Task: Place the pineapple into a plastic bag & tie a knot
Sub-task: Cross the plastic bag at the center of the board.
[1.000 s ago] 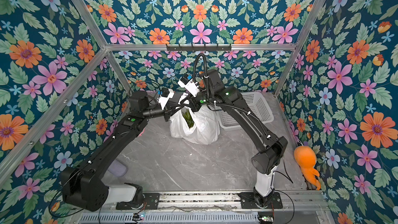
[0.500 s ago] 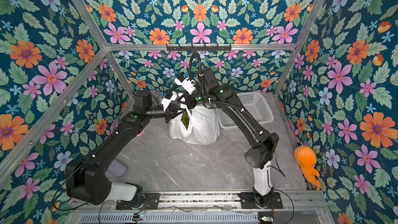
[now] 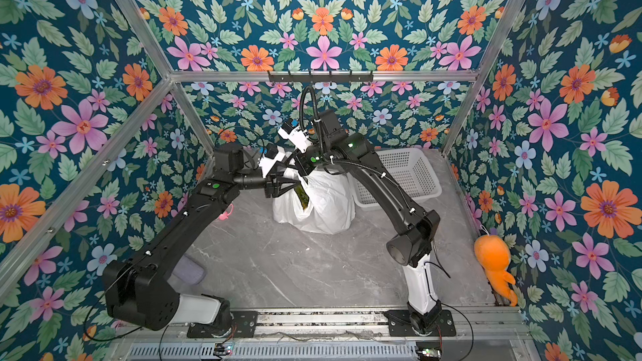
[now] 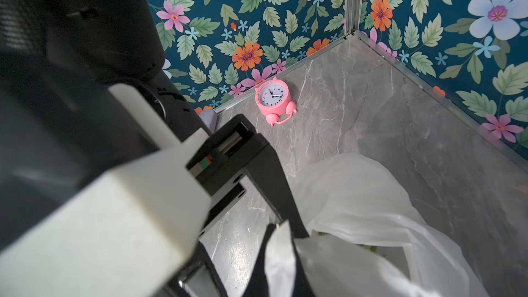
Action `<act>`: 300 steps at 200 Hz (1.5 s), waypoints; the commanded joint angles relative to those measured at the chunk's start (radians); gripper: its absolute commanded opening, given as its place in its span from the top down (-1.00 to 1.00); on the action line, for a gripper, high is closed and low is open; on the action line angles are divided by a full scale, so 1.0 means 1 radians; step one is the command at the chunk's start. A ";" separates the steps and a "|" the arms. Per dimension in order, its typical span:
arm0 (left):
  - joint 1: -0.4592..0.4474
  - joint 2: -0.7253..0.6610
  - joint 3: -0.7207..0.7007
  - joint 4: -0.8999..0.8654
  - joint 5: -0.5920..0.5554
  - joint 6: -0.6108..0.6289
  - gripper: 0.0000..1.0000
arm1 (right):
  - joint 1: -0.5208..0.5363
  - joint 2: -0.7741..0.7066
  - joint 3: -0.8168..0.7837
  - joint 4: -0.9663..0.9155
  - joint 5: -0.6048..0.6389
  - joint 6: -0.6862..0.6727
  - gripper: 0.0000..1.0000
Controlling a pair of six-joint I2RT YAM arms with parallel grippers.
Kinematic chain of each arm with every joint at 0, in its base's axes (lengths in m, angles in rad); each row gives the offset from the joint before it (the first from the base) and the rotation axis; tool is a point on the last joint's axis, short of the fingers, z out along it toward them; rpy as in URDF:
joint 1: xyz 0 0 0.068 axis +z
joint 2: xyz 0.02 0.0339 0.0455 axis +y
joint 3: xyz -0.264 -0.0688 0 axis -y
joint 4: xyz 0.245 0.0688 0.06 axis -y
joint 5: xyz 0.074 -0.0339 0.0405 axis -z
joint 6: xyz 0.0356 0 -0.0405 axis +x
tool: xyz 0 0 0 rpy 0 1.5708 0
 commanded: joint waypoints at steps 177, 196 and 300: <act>0.004 0.005 -0.059 0.195 0.060 -0.113 1.00 | 0.026 -0.056 -0.015 -0.005 0.006 0.034 0.41; 0.007 0.006 -0.059 0.194 0.067 -0.113 1.00 | 0.010 -0.119 -0.083 0.050 0.023 0.082 0.11; 0.006 -0.004 -0.067 0.186 0.076 -0.096 1.00 | -0.117 -0.057 -0.076 0.126 -0.069 0.332 -0.25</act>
